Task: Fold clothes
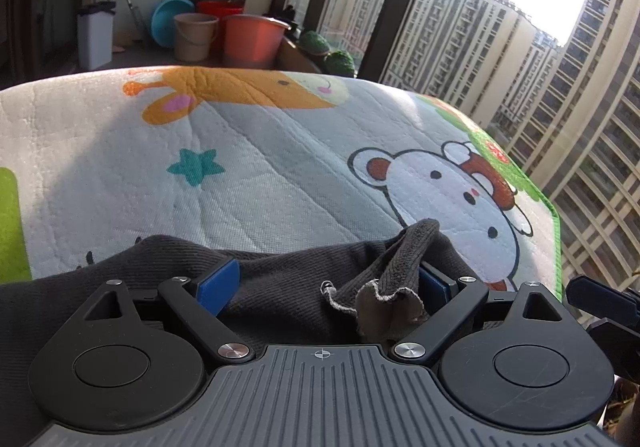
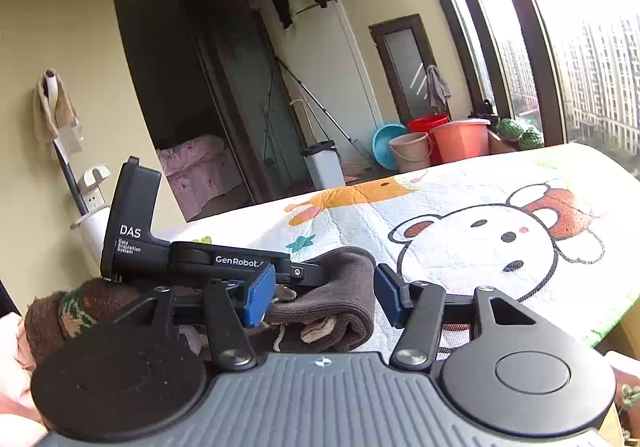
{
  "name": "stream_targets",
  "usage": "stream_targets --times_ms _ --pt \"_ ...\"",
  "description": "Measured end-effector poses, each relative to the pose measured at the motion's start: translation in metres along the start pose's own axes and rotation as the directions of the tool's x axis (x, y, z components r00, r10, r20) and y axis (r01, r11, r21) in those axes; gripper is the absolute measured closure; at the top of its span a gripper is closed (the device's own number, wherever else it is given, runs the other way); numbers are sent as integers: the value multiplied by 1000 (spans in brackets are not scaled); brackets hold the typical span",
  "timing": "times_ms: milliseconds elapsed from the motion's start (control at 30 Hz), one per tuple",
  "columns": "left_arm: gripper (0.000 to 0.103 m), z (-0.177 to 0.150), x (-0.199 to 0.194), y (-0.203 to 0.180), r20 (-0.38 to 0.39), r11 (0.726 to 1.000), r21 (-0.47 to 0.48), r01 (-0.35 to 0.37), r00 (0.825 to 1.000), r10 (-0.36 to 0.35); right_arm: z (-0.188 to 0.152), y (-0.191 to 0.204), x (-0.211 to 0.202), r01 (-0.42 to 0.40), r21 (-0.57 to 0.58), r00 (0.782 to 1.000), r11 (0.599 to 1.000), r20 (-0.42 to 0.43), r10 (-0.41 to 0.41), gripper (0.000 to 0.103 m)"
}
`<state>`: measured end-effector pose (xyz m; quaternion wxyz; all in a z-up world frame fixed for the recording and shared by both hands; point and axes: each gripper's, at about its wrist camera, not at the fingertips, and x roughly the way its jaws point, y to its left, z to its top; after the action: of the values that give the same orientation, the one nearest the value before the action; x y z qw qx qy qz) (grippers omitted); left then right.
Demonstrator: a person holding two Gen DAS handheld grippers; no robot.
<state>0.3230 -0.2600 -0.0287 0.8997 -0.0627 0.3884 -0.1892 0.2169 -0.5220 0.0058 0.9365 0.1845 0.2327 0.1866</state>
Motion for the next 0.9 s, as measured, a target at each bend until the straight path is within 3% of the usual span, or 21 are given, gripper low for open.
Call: stream_targets --times_ms 133,233,367,433,633,700,767,833,900 --pt "7 0 1 1 0 1000 -5 7 1000 -7 -6 -32 26 0 223 998 975 -60 14 48" --pt "6 1 1 4 -1 1000 -19 22 1000 -23 -18 -37 52 22 262 994 965 -111 8 48" --pt "8 0 -1 7 3 998 -39 40 999 -40 -31 -15 78 25 219 989 975 -145 7 54" --pt "8 1 -4 8 5 998 -51 49 999 -49 -30 1 78 52 170 991 984 -130 -30 66" --pt "7 7 -23 22 17 983 -134 124 992 -122 -10 24 61 153 -3 988 988 -35 -153 70" --pt "7 9 -28 25 28 983 -146 113 994 -110 -10 47 58 274 -191 961 942 29 -274 69" --pt "7 11 -33 27 45 983 -153 98 995 -92 -19 72 63 379 -400 923 834 96 -373 69" --pt "7 13 -38 27 59 981 -158 115 993 -107 -34 93 74 403 -542 907 738 125 -403 69" --pt "7 14 -43 25 67 979 -147 139 989 -130 -51 110 85 386 -642 907 663 131 -400 69"
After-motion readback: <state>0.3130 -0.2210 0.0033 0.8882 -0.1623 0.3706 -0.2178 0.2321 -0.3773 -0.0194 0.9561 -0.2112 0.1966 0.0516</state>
